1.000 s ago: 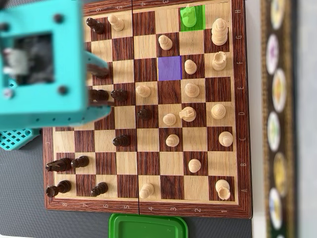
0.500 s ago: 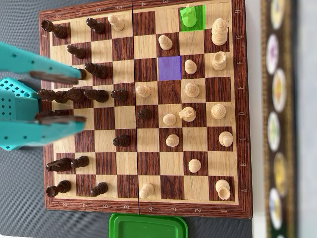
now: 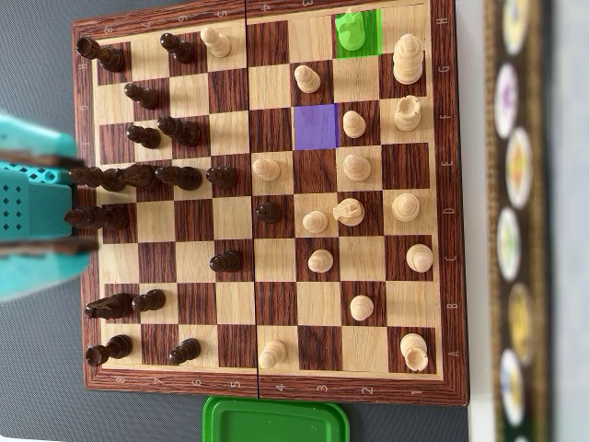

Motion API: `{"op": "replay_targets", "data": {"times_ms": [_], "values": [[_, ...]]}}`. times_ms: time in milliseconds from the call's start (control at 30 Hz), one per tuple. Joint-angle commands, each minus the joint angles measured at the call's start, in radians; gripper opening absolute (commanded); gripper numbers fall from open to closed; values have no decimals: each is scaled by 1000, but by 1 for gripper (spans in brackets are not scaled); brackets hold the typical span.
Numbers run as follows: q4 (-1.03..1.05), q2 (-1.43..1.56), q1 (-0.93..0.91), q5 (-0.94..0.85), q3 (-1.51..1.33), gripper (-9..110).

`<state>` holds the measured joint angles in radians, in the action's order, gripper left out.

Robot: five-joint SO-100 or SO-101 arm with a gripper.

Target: Play chess

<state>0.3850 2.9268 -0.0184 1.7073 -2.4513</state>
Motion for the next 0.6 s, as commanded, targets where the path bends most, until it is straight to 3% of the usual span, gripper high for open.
{"op": "replay_targets", "data": {"times_ms": [0, 567], "values": [[-140, 78, -15, -3, -72, 16], [-723, 414, -35, 5, -462, 16]]}}
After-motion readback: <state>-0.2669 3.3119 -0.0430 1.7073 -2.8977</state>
